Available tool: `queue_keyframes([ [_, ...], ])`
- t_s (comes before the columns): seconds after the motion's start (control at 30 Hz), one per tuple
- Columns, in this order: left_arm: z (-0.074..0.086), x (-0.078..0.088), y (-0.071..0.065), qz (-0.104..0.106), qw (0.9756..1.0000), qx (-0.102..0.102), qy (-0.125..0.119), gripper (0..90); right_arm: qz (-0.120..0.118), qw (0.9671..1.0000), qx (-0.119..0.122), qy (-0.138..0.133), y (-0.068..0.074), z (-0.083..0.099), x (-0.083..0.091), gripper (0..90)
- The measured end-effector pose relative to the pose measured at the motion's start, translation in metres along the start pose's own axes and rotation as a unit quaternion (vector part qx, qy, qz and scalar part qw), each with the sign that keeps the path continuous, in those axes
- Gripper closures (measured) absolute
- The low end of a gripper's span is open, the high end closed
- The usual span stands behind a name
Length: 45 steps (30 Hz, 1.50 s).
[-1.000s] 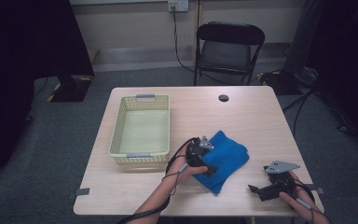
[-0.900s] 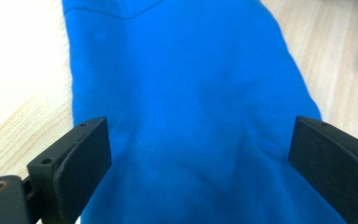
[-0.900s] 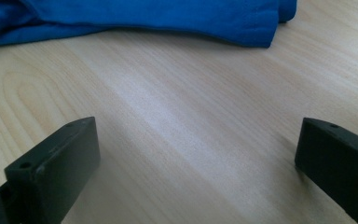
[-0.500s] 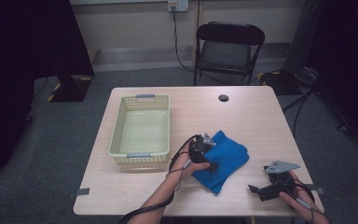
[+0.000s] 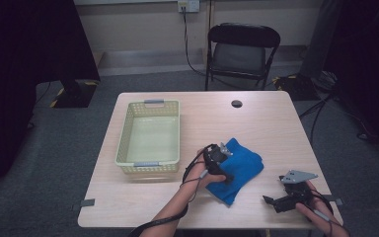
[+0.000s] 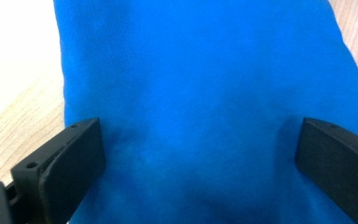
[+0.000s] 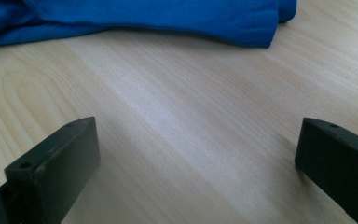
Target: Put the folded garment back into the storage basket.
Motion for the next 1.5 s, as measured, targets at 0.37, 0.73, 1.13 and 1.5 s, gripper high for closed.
queue_keyframes([
  [0.37,-0.003,0.011,-0.002,0.004,0.9998,0.006,0.018,36.6,0.0,1.0,0.0,0.0,0.0,0.0,0.0,0.0],
  [0.73,-0.006,0.014,-0.009,0.033,0.9982,0.043,0.024,69.2,0.0,1.0,0.0,0.0,0.0,0.0,0.0,0.0],
  [1.13,-0.016,0.033,-0.002,0.051,0.9944,0.088,-0.03,76.6,0.0,1.0,0.0,0.0,0.0,0.0,0.0,0.0],
  [1.5,-0.023,0.07,0.011,0.06,0.9918,0.102,-0.049,76.8,0.0,1.0,0.0,0.0,0.0,0.0,0.0,0.0],
])
Point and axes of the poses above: each handheld gripper's, and its own axes: x roughly backward along the jaws, z roughly out of its underside, y roughly to its left, the point moved 10 cm from there along -x, roughly forward along the jaws, and after that the axes turned 10 degrees about -z, right-handed, at the moved point
